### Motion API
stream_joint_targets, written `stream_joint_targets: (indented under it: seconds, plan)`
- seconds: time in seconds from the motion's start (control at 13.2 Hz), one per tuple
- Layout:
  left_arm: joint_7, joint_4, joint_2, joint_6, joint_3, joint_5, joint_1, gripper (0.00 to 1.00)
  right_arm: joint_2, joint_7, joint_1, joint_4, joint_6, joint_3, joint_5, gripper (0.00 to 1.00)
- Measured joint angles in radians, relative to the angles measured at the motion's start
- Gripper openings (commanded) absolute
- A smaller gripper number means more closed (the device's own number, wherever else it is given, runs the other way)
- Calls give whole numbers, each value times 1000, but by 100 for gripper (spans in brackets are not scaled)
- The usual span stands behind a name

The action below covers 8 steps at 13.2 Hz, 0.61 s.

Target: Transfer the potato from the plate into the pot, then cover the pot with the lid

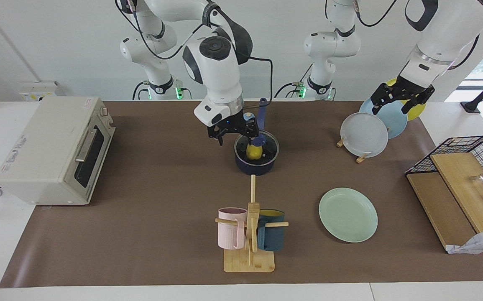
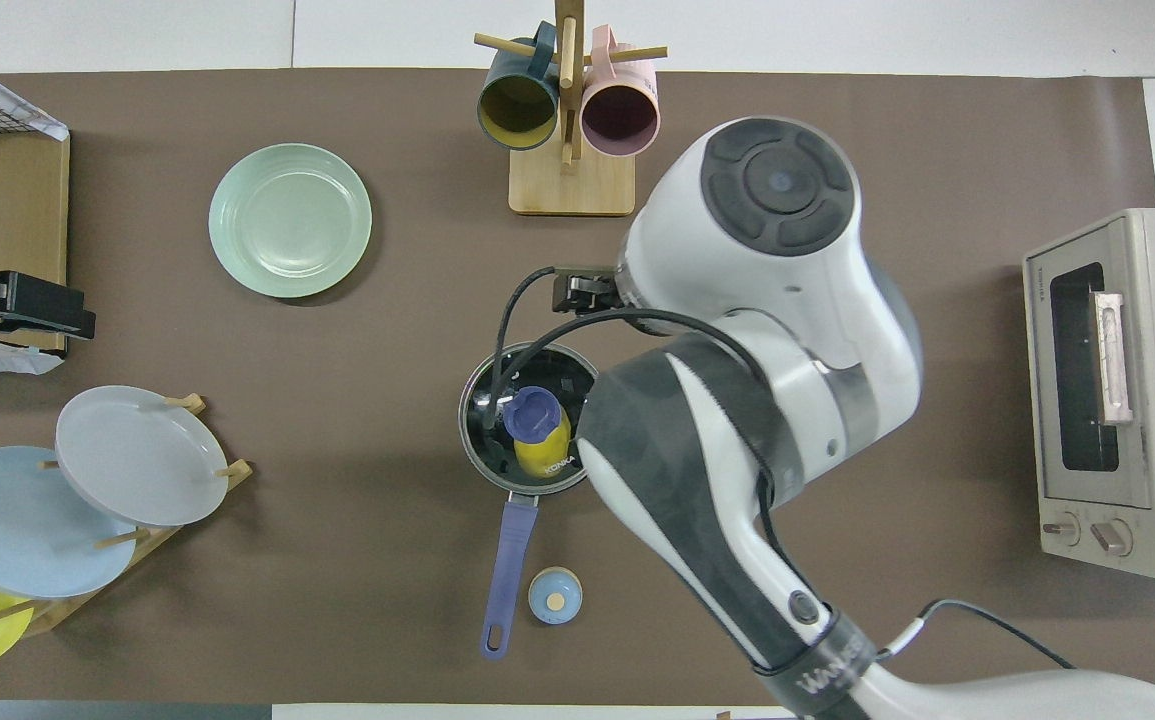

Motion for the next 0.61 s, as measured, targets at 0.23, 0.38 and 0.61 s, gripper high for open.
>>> stream_joint_targets:
  seconds: [0.23, 0.38, 0.61]
  plan:
    - [0, 0, 0, 0, 0, 0, 0, 100, -63, -144, -140, 62, -185, -3, -32, 100]
    - [0, 0, 0, 0, 0, 0, 0, 100, -97, -235, -212, 107, -306, -4, -68, 100]
    - [0, 0, 0, 0, 0, 0, 0, 100, -157, -322, -263, 112, -382, -14, -110, 100]
